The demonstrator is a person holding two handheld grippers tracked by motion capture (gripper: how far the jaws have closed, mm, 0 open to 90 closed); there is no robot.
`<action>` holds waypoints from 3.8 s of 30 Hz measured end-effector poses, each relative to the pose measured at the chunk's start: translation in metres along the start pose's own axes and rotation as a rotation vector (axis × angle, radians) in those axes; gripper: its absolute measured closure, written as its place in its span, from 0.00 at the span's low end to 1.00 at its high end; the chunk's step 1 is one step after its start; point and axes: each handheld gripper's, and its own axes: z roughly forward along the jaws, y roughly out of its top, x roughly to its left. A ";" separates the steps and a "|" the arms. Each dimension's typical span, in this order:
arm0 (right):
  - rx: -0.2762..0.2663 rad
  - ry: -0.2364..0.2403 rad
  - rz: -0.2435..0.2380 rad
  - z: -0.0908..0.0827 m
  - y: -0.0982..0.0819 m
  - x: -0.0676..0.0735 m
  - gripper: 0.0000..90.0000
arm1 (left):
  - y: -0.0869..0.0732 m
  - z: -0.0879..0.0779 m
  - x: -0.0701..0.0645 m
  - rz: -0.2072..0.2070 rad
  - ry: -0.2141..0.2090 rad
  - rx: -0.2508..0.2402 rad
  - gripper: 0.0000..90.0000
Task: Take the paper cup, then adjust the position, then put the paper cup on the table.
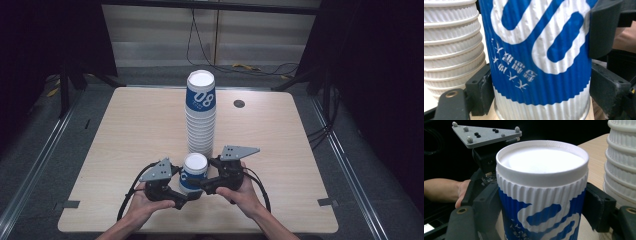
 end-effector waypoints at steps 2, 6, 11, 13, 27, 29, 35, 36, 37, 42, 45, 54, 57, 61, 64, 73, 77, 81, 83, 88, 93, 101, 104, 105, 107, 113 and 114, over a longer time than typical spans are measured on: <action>0.007 -0.004 0.000 0.000 0.000 0.000 0.25 | -0.001 0.000 0.001 -0.007 -0.006 -0.004 0.19; 0.002 0.000 0.004 -0.001 0.001 0.000 0.20 | -0.002 -0.001 0.002 -0.011 0.005 0.003 0.19; 0.001 -0.001 0.010 -0.003 0.003 -0.001 0.18 | -0.002 -0.003 0.004 -0.032 -0.004 0.029 0.20; 0.001 -0.008 0.011 -0.004 0.004 -0.001 0.16 | -0.002 -0.003 0.004 -0.035 -0.004 0.031 0.20; -0.002 -0.003 0.028 -0.013 0.007 -0.004 0.17 | -0.001 -0.012 0.012 -0.105 -0.018 0.029 0.20; -0.004 -0.006 0.038 -0.016 0.007 -0.005 0.17 | -0.001 -0.013 0.013 -0.097 -0.012 0.038 0.20; 0.000 -0.009 0.035 -0.019 0.008 -0.008 0.17 | -0.001 -0.016 0.015 -0.106 -0.011 0.057 0.20; 0.004 -0.016 0.037 -0.021 0.008 -0.009 0.18 | -0.001 -0.016 0.016 -0.105 -0.011 0.063 0.20; 0.009 -0.024 0.037 -0.022 0.009 -0.009 0.18 | -0.001 -0.017 0.018 -0.107 -0.013 0.074 0.20; 0.038 -0.034 0.034 -0.025 0.008 -0.009 0.18 | -0.001 -0.018 0.021 -0.127 -0.020 0.082 0.20; 0.052 -0.035 0.031 -0.024 0.006 -0.010 0.18 | -0.001 -0.019 0.021 -0.131 -0.026 0.096 0.21; 0.124 -0.031 -0.003 -0.022 0.003 -0.009 0.19 | 0.005 -0.018 0.016 -0.072 -0.016 0.187 0.21; 0.153 -0.039 -0.012 -0.024 0.001 -0.010 0.18 | 0.004 -0.018 0.017 -0.078 -0.011 0.218 0.21; 0.192 -0.043 -0.010 -0.025 0.001 -0.012 0.17 | 0.004 -0.018 0.016 -0.075 -0.007 0.234 0.21; 0.227 -0.049 -0.011 -0.024 -0.001 -0.015 0.16 | 0.006 -0.018 0.015 -0.056 0.001 0.265 0.21; 0.262 -0.053 -0.042 -0.025 -0.002 -0.014 0.16 | 0.005 -0.014 0.014 -0.060 -0.007 0.324 0.21; 0.298 -0.043 -0.042 -0.024 -0.003 -0.014 0.15 | 0.006 -0.015 0.014 -0.043 -0.009 0.358 0.21; 0.322 -0.045 -0.057 -0.023 -0.004 -0.013 0.16 | 0.007 -0.015 0.014 -0.041 -0.016 0.364 0.21; 0.328 -0.047 -0.062 -0.023 -0.003 -0.012 0.16 | 0.007 -0.015 0.014 -0.034 -0.014 0.373 0.21; 0.376 -0.025 -0.086 -0.022 -0.002 -0.013 0.19 | 0.007 -0.012 0.014 -0.008 -0.022 0.428 0.21; 0.422 -0.021 -0.101 -0.018 -0.002 -0.015 0.18 | 0.010 -0.011 0.012 0.040 0.021 0.482 0.21; 0.492 -0.032 -0.124 -0.015 -0.002 -0.012 0.17 | 0.010 -0.010 0.014 0.043 0.016 0.521 0.21; 0.523 -0.033 -0.142 -0.013 -0.002 -0.010 0.17 | 0.013 -0.008 0.012 0.067 0.009 0.551 0.21; 0.523 -0.033 -0.142 -0.013 -0.002 -0.010 0.17 | 0.013 -0.008 0.012 0.067 0.009 0.551 0.21; 0.559 -0.028 -0.159 -0.011 -0.002 -0.008 0.19 | 0.014 -0.006 0.010 0.073 0.004 0.559 0.21; 0.624 -0.022 -0.146 -0.008 -0.001 -0.009 0.24 | 0.013 0.000 0.009 0.094 -0.019 0.601 0.21; 0.625 -0.011 -0.158 -0.007 -0.001 -0.011 0.24 | 0.013 0.001 0.009 0.105 -0.023 0.614 0.21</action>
